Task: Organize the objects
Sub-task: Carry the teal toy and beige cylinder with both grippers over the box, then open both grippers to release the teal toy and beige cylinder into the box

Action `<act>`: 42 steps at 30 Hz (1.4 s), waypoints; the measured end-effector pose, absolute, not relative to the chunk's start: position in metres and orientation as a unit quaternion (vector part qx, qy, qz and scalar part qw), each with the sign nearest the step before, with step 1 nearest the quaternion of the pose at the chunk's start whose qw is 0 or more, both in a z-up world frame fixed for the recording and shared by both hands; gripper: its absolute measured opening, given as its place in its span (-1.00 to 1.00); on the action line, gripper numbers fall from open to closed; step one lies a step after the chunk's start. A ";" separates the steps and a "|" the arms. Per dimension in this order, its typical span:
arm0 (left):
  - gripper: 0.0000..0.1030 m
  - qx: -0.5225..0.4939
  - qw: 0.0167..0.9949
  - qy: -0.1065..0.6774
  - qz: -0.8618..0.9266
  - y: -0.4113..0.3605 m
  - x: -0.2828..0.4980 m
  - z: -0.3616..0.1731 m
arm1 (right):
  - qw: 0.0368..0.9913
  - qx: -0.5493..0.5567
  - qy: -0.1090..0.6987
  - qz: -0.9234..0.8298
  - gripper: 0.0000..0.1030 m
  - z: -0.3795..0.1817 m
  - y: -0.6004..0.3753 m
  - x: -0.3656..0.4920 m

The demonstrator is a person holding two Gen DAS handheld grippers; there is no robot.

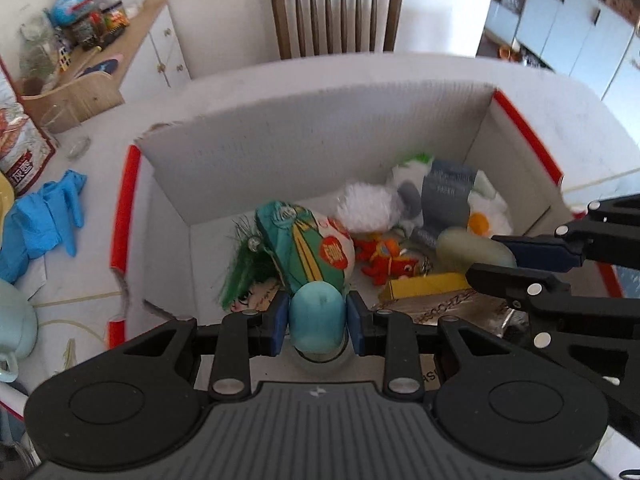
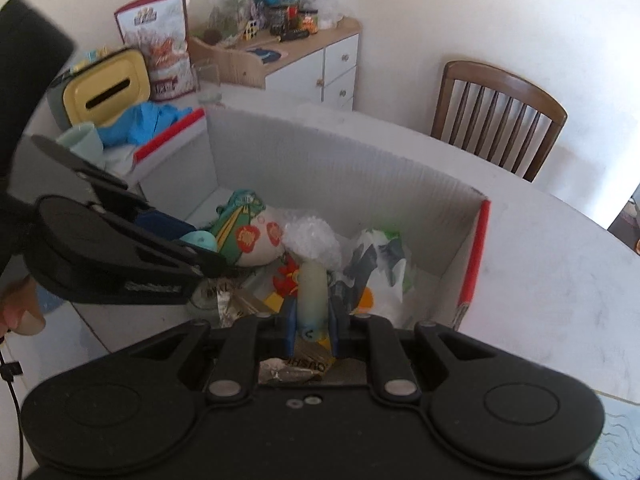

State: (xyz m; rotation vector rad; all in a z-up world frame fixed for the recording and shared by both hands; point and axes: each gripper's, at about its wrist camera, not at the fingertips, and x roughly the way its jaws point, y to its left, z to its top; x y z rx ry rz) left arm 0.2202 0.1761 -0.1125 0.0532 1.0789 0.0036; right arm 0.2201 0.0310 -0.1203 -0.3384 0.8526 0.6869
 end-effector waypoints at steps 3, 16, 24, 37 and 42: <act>-0.41 0.033 0.851 0.525 0.002 0.173 0.223 -0.120 | 0.836 -0.165 0.405 0.332 -0.72 -0.120 0.033 0.220; -0.41 0.026 0.850 0.525 0.008 0.176 0.217 -0.121 | 0.834 -0.180 0.393 0.345 -0.62 -0.104 0.035 0.205; -0.29 0.007 0.871 0.491 0.013 0.177 0.195 -0.095 | 0.841 -0.164 0.375 0.352 -0.58 -0.081 0.026 0.195; 0.13 -0.017 0.910 0.415 0.014 0.168 0.150 -0.040 | 0.859 -0.114 0.347 0.358 -0.51 -0.048 -0.007 0.177; 0.28 -0.022 0.921 0.388 0.017 0.164 0.130 -0.025 | 0.868 -0.097 0.332 0.356 -0.34 -0.039 -0.019 0.168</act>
